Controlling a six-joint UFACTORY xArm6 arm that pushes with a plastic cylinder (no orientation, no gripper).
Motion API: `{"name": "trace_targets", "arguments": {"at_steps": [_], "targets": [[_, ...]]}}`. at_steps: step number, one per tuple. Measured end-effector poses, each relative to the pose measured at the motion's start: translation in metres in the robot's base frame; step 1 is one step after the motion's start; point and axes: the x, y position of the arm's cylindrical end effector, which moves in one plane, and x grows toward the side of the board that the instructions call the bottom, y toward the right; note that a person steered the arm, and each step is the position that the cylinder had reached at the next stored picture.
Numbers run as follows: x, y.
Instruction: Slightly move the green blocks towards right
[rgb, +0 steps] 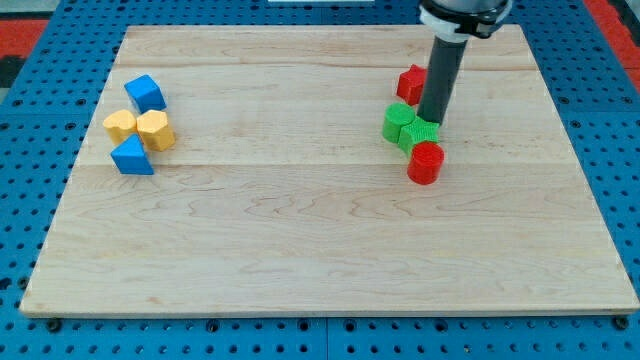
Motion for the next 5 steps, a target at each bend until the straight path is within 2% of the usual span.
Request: {"name": "trace_targets", "arguments": {"at_steps": [1, 2, 3, 4, 5], "targets": [[-0.039, -0.010], [-0.049, -0.086], [-0.016, -0.144], [0.005, -0.083], [-0.005, -0.051]]}}
